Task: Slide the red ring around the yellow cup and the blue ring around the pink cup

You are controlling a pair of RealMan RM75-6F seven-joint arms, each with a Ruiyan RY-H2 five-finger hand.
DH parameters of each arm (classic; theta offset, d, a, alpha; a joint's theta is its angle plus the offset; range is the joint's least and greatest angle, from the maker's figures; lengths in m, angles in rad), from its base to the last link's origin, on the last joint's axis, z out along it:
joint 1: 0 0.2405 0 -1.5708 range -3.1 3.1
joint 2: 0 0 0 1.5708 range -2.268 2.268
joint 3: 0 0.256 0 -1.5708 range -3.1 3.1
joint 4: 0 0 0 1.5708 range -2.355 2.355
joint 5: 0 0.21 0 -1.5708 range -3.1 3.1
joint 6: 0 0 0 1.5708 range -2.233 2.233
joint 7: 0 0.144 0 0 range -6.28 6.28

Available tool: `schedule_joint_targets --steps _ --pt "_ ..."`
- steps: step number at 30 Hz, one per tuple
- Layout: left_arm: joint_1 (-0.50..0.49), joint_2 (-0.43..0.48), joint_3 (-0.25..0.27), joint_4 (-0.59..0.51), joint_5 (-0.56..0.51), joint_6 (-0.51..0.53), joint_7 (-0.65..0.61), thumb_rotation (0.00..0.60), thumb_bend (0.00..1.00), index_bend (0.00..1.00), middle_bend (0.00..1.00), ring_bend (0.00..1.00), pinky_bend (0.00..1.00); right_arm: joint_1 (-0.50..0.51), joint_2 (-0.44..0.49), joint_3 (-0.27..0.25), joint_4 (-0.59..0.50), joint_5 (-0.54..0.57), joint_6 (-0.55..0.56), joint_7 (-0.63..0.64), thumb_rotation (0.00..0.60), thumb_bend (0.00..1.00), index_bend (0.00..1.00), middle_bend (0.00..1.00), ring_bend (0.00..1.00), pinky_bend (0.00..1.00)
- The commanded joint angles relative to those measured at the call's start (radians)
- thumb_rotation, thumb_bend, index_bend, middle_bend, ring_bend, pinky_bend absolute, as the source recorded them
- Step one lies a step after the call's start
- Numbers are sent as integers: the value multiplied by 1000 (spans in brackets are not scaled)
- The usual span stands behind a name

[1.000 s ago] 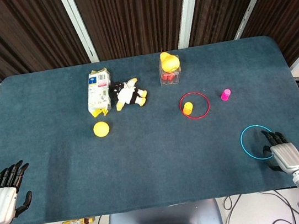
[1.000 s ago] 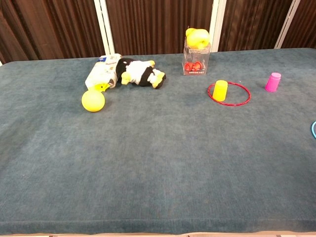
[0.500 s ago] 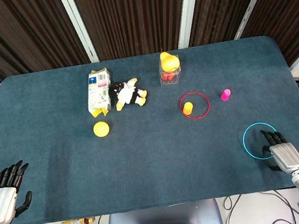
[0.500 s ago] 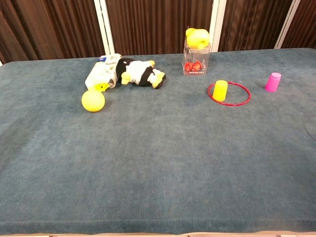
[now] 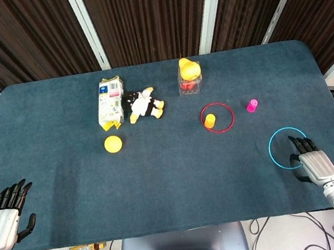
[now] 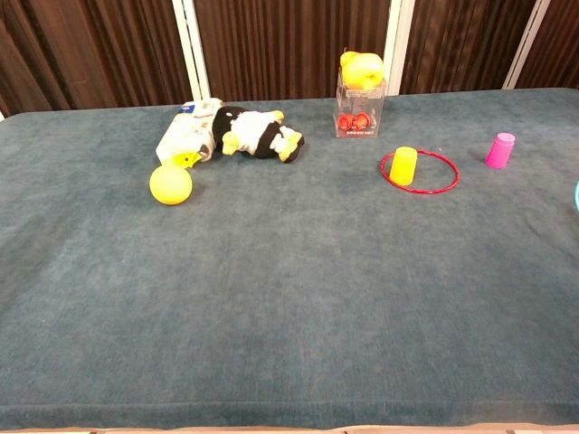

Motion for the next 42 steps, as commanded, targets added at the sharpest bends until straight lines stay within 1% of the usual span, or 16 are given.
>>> schedule_joint_targets --steps 1,6,9,12,18,21,24,27,30,32,35,37,38,39,41,42 --pt "-1 -1 0 0 -1 -2 2 600 473 0 0 0 86 49 17 41 -17 12 -23 8 600 495 764 71 0 0" --pt "-4 -5 -2 -1 -6 -9 13 600 473 0 0 0 86 162 20 125 -7 64 -126 -1 600 495 764 71 0 0" --pt "-7 -8 -4 -2 -13 -15 19 600 472 0 0 0 85 230 -1 161 27 98 -209 3 600 494 764 71 0 0" --pt "-9 -9 -7 -1 -23 -21 23 600 473 0 0 0 85 289 -34 184 77 123 -284 14 600 494 764 73 0 0" --pt "-13 -10 -14 0 -40 -33 27 600 472 0 0 0 86 363 -117 195 205 157 -386 13 600 495 761 78 0 0" --pt "-17 -11 -15 2 -47 -41 28 600 472 0 0 0 86 383 -148 188 253 156 -412 30 600 494 714 78 0 0" --pt "-19 -11 -16 1 -52 -48 28 600 472 0 0 0 86 392 -168 180 285 150 -418 48 600 495 633 78 0 0" --pt "-20 -9 -17 0 -53 -47 28 600 472 0 0 0 86 390 -171 174 299 145 -410 69 600 495 601 78 0 0" --pt "-20 -8 -16 -1 -51 -47 26 600 473 0 0 0 87 377 -156 166 287 136 -382 85 600 495 570 78 0 0" --pt "-20 -8 -15 -2 -49 -47 25 600 473 0 0 0 87 360 -137 162 260 132 -352 93 600 495 551 78 0 0" --pt "-16 -6 -14 -5 -40 -35 21 600 473 0 0 0 87 298 -76 152 150 115 -234 101 600 495 510 77 0 0" --pt "-12 -5 -15 -3 -36 -23 16 600 473 0 0 0 87 222 -9 137 12 97 -105 75 600 494 455 72 0 0" --pt "-11 -6 -15 -1 -32 -18 13 600 473 0 0 0 87 184 26 125 -61 95 -56 46 600 494 407 58 0 0" --pt "-10 -7 -16 3 -27 -10 8 600 472 0 0 0 87 134 76 108 -167 102 -9 -14 600 494 338 35 0 0" --pt "-9 -10 -17 9 -20 0 4 600 472 0 0 0 87 60 154 78 -337 126 52 -144 600 464 198 5 0 0" --pt "-7 -13 -18 13 -16 6 2 600 473 0 0 0 87 8 198 55 -449 137 113 -243 600 440 128 0 0 0"
